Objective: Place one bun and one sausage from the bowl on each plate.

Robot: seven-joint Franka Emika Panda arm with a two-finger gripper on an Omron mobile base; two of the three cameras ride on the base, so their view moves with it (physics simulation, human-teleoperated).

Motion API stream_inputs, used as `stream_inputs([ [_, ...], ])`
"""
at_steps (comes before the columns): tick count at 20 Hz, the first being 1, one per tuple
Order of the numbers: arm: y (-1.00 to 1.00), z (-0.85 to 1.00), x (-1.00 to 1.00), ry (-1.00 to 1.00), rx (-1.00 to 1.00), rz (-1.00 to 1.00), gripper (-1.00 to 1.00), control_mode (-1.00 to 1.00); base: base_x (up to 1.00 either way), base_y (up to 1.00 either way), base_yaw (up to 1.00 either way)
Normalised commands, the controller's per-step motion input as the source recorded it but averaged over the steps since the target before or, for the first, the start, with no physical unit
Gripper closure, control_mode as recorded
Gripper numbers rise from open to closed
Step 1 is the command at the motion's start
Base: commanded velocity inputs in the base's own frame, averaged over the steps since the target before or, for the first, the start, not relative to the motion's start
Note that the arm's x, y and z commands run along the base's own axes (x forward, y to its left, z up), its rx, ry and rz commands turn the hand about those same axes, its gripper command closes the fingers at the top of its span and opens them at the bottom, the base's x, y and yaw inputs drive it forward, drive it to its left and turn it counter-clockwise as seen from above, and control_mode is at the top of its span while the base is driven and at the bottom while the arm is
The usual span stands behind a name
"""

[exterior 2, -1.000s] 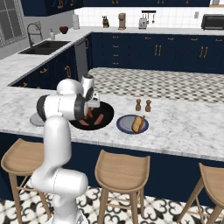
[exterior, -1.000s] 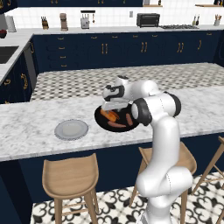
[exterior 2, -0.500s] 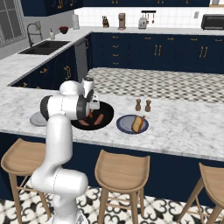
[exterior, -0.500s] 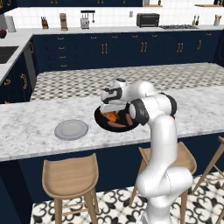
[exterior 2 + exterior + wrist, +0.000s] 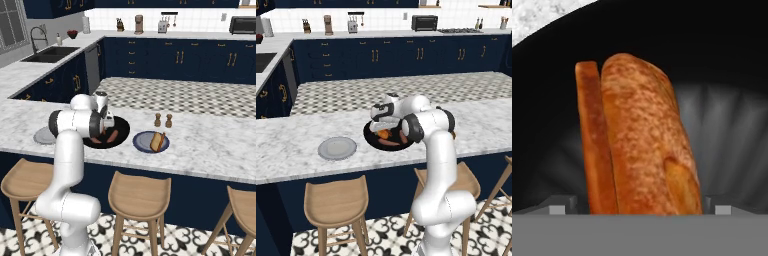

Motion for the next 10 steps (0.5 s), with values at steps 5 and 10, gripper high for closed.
stream_inputs([
  [5,0.43,-0.19,0.0,0.0,0.01,0.01,1.0,-1.0,0.0,0.0,0.0],
  [10,0.18,0.47,-0.13,0.01,-0.01,0.0,1.0,-1.0,0.0,0.0,0.0],
])
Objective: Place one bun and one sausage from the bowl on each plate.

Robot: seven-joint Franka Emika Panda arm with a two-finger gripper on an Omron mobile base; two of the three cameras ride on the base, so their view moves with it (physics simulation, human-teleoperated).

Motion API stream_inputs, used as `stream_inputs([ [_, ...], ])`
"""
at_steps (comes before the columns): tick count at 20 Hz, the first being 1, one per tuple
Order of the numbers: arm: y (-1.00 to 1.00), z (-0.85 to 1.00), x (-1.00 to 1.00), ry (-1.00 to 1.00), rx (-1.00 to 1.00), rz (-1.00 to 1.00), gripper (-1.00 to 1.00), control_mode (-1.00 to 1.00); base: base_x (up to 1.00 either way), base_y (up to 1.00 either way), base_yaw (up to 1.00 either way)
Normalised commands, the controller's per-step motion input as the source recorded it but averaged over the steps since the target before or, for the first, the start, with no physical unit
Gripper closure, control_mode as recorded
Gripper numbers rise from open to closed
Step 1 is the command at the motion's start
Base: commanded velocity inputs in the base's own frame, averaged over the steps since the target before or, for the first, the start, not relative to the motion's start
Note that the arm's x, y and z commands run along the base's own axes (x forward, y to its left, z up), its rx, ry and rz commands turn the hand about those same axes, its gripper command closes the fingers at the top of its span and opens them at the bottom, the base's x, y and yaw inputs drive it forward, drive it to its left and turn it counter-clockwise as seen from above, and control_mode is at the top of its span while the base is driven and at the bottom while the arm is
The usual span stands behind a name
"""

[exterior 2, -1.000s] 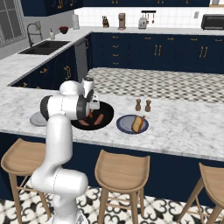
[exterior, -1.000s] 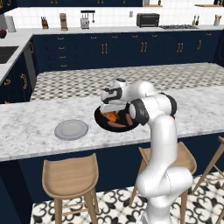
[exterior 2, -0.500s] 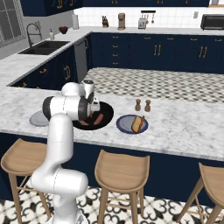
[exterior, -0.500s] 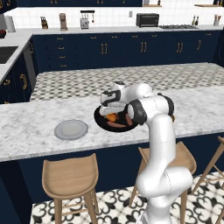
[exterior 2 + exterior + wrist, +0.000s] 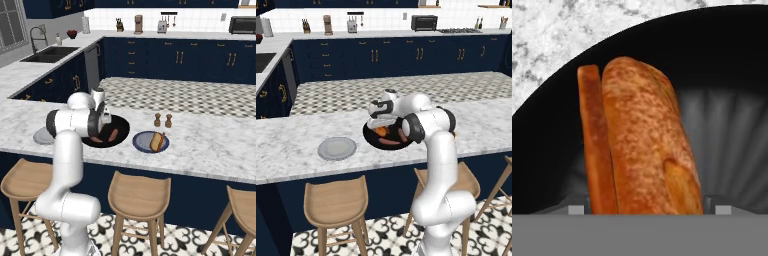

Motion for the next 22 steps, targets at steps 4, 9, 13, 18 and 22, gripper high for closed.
stream_inputs([
  [4,0.34,0.82,-0.4,0.03,0.0,0.0,1.0,-1.0,0.0,0.0,0.0],
  [9,0.73,0.55,-0.97,0.02,-0.01,-0.04,1.0,-1.0,0.0,0.0,0.0],
  [13,1.0,0.04,-0.72,0.04,-0.09,-0.14,1.0,-1.0,0.0,0.0,0.0],
  [18,1.0,0.0,-0.36,0.03,-0.06,-0.26,1.0,-1.0,0.0,0.0,0.0],
  [22,0.74,-0.02,0.19,0.08,-0.02,-0.23,1.0,-1.0,0.0,0.0,0.0],
])
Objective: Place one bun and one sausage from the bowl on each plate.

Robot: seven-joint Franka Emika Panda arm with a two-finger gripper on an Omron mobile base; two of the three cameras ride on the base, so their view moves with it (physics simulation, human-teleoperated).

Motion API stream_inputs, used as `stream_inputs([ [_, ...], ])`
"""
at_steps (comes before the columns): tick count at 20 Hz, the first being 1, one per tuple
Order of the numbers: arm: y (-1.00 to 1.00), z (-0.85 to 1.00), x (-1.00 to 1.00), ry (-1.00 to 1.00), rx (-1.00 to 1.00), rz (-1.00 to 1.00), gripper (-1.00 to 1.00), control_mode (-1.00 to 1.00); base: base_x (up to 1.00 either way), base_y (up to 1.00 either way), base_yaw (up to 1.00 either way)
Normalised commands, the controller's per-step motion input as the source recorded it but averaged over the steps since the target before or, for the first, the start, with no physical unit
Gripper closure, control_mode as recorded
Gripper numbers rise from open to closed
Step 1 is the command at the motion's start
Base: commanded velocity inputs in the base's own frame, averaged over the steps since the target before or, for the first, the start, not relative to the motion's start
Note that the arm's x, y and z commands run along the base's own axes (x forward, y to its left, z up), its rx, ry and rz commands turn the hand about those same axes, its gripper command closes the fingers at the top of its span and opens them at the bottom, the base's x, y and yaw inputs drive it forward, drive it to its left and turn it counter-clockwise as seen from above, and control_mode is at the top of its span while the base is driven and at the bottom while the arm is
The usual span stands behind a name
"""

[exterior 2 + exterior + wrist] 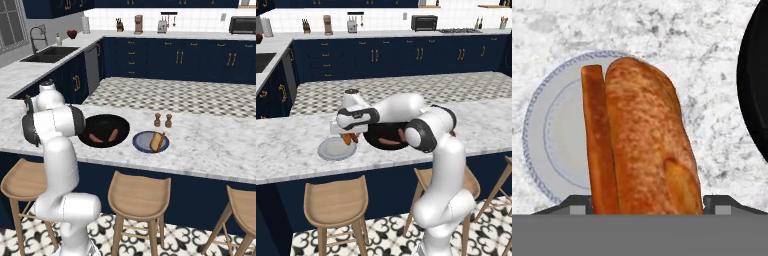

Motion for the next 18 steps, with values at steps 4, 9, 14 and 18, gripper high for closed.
stream_inputs([
  [4,0.0,-0.24,0.17,0.14,-0.03,-0.04,1.0,-1.0,0.0,0.0,0.0],
  [9,0.0,-0.51,0.06,0.07,-0.05,0.0,1.0,-1.0,0.0,0.0,0.0],
  [14,0.25,-0.2,0.31,0.0,0.0,0.0,1.0,-1.0,0.0,0.0,0.0],
  [18,0.32,-0.12,0.22,0.0,0.0,0.0,1.0,-1.0,0.0,0.0,0.0],
])
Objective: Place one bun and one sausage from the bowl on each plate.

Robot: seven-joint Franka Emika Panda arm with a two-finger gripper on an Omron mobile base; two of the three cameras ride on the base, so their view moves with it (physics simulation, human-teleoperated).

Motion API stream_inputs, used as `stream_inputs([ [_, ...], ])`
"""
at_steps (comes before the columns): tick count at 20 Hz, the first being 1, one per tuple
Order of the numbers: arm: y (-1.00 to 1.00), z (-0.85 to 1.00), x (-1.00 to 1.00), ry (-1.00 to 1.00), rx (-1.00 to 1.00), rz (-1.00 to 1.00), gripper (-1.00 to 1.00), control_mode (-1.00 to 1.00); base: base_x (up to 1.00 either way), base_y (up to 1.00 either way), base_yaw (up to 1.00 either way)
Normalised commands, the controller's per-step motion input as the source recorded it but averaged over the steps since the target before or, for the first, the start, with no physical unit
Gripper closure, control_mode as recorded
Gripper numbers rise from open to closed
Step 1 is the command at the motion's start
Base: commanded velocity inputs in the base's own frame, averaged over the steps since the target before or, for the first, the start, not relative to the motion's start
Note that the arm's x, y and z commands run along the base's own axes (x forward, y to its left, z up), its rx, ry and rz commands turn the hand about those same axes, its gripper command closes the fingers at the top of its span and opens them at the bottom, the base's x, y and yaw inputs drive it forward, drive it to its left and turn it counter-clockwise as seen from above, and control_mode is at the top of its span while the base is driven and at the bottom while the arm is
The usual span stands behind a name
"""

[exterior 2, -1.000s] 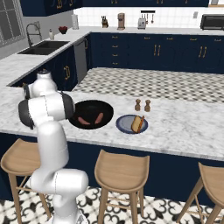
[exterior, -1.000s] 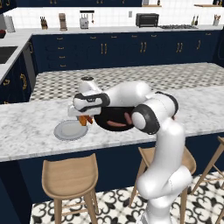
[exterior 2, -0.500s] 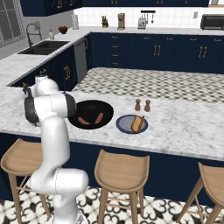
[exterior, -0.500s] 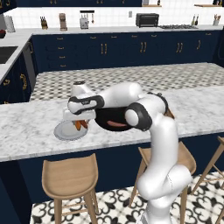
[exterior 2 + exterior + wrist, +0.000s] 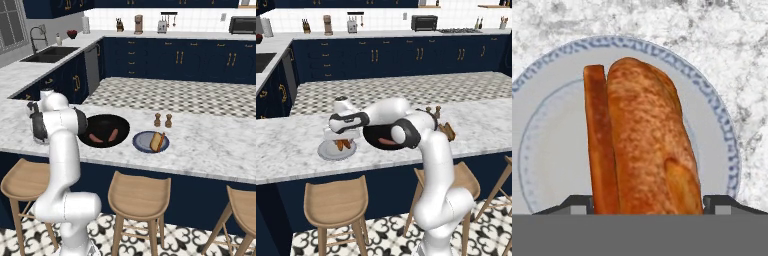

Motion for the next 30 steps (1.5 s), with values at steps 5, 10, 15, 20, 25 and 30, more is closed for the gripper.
stream_inputs([
  [5,0.04,-0.11,0.04,0.0,0.0,0.0,-1.0,-1.0,0.0,0.0,0.0],
  [10,0.0,0.0,0.0,0.0,0.0,0.01,-1.0,-1.0,0.0,0.0,0.0],
  [15,-0.02,0.02,-0.05,0.0,0.0,0.0,-1.0,-1.0,0.0,0.0,0.0],
  [20,-0.49,0.66,-0.01,0.02,0.0,-0.1,-1.0,-1.0,0.0,0.0,0.0],
  [25,-0.76,0.79,-0.21,0.0,-0.08,-0.1,-1.0,-1.0,0.0,0.0,0.0],
  [30,-0.98,0.3,-0.04,0.0,-0.16,-0.07,-1.0,-1.0,0.0,0.0,0.0],
])
